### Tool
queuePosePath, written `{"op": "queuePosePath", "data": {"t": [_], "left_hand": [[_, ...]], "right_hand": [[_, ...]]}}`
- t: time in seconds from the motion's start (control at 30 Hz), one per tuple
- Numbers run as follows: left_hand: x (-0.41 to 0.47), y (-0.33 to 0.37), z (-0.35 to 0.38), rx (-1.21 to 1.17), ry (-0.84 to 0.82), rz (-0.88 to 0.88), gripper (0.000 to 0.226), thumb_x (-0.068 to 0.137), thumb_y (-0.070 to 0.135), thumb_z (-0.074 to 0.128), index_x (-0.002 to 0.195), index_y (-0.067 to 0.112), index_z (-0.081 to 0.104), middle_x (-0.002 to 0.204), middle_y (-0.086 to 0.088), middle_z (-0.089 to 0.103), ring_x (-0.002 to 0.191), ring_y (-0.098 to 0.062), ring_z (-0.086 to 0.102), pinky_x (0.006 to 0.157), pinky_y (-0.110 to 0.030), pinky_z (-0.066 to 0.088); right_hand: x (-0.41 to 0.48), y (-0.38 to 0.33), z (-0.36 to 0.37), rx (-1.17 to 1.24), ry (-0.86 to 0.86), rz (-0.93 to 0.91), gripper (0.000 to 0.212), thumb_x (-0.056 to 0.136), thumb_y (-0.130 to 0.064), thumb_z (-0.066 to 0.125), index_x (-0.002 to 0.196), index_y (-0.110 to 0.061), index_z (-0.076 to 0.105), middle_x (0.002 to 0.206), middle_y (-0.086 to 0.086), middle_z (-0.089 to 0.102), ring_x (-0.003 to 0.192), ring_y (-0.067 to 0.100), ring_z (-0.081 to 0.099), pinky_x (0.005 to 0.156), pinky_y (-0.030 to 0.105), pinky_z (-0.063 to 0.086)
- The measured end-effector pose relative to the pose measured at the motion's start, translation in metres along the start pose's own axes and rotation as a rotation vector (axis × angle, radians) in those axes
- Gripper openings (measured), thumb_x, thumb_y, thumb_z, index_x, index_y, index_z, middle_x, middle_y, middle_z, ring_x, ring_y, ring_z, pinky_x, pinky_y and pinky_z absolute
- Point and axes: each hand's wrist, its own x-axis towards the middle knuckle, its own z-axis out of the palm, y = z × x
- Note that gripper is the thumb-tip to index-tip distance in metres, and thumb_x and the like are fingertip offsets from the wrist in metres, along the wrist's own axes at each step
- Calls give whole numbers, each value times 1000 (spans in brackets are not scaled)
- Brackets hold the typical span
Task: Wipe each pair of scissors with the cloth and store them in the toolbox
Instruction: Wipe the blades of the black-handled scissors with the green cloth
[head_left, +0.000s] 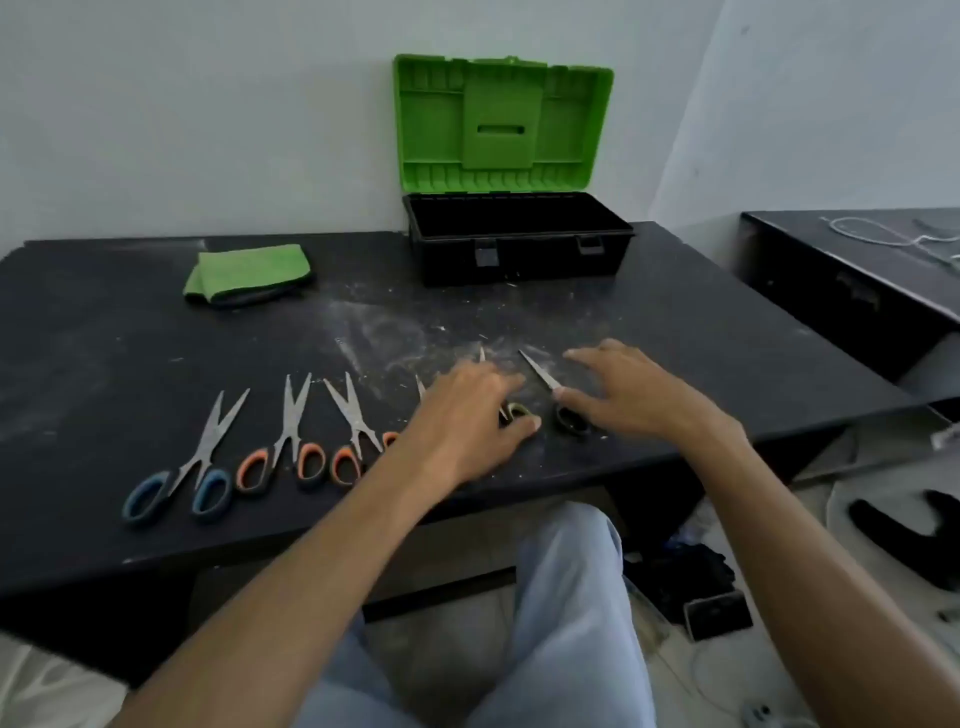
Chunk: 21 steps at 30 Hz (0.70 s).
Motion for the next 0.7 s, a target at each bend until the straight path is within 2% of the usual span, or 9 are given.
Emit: {"op": "queuePosePath", "data": {"t": [0.17, 0.33, 0.4, 0.47, 0.53, 0.63, 0.7], "left_hand": [[8, 17, 27, 45, -67, 10, 50, 90, 49, 60, 128, 16, 63, 122, -6, 62, 120, -26, 50, 99, -43, 46], [18, 23, 39, 98, -48, -25, 49, 91, 52, 56, 123, 17, 67, 122, -4, 61, 120, -25, 47, 101, -41, 42], [21, 26, 44, 72, -12, -44, 47, 90, 52, 56, 118, 17, 70, 119, -3, 62, 118, -24, 48, 100, -39, 42], [23, 28, 47, 46, 19, -56, 43, 90, 50, 58, 115, 18, 72, 117, -2, 63, 117, -24, 48, 99, -39, 42], [25, 28, 50, 12, 28, -65, 38, 90, 46, 60, 113, 18, 73, 114, -1, 64, 115, -24, 49, 99, -40, 42], [25, 31, 49, -76, 60, -74, 31, 89, 43, 63, 106, 20, 75, 105, 0, 67, 109, -23, 50, 94, -38, 43], [26, 36, 42, -210, 110, -86, 28, 90, 41, 63, 105, 21, 75, 100, 1, 69, 103, -20, 54, 89, -34, 45]], "right_hand": [[-5, 9, 15, 14, -50, 84, 67, 98, -50, 65, 153, -15, 47, 146, 17, 52, 141, 37, 46, 115, 46, 40], [-4, 10, 14, 58, 27, 110, 70, 98, -37, 71, 157, -13, 43, 149, 15, 54, 143, 34, 45, 115, 42, 38], [0, 13, 17, 103, 55, 124, 66, 96, -33, 75, 153, -12, 50, 146, 14, 59, 139, 34, 50, 113, 44, 42], [4, 20, 19, 152, 86, 134, 53, 91, -34, 81, 136, -10, 66, 121, 9, 71, 116, 28, 63, 96, 38, 51], [7, 30, 19, 286, 106, 170, 32, 89, -32, 84, 112, -11, 77, 94, 0, 71, 91, 20, 65, 75, 27, 50], [8, 41, 18, 641, 112, 219, 6, 94, -19, 80, 97, -14, 81, 77, 0, 76, 75, 18, 72, 67, 24, 60], [5, 44, 15, 867, 120, 212, 6, 96, -11, 76, 96, -10, 83, 63, -4, 73, 64, 13, 70, 61, 22, 60]]}}
